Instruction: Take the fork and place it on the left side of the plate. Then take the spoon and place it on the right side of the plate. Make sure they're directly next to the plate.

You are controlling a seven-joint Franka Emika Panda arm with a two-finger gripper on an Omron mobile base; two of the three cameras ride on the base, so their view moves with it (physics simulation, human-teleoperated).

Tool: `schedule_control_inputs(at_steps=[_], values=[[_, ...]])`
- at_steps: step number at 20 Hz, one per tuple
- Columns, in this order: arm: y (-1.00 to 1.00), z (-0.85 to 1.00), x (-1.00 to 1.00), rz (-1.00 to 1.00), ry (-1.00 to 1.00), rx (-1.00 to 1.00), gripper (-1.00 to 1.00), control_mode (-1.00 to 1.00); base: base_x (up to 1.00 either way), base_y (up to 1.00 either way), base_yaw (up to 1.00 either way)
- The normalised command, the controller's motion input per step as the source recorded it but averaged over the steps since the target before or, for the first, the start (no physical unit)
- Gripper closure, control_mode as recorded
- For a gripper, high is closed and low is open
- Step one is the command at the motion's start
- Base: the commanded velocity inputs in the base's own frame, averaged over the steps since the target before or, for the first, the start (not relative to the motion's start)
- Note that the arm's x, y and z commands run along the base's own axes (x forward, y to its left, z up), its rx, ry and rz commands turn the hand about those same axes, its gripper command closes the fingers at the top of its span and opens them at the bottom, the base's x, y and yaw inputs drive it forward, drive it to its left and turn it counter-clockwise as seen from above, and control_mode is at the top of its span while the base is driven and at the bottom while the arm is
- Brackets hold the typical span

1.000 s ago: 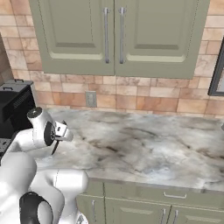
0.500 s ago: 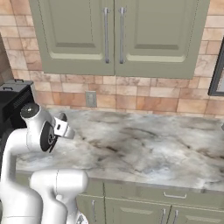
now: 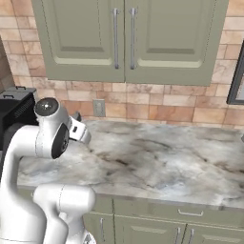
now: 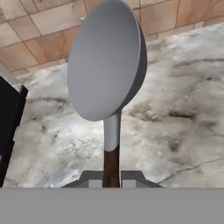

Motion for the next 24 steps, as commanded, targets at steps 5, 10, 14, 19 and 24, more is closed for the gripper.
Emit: schedule_control_inputs(at_steps=[5,10,14,19,24], values=[[-0.04,0.05,-0.06,0.0,0.0,0.01,1.0,1.0,-0.65,-0.02,-0.02],[0.0,0.0,0.0,0.0,0.0,0.0,1.0,1.0,-1.0,0.0,-0.14],[0.0,0.0,0.0,0.0,0.0,0.0,1.0,1.0,-1.0,0.02,-0.35],[0.0,0.0,0.0,0.0,0.0,0.0,1.0,1.0,-0.77,0.15,-0.56],[0.0,0.0,0.0,0.0,0.0,0.0,1.0,1.0,-0.63,0.13,-0.61]])
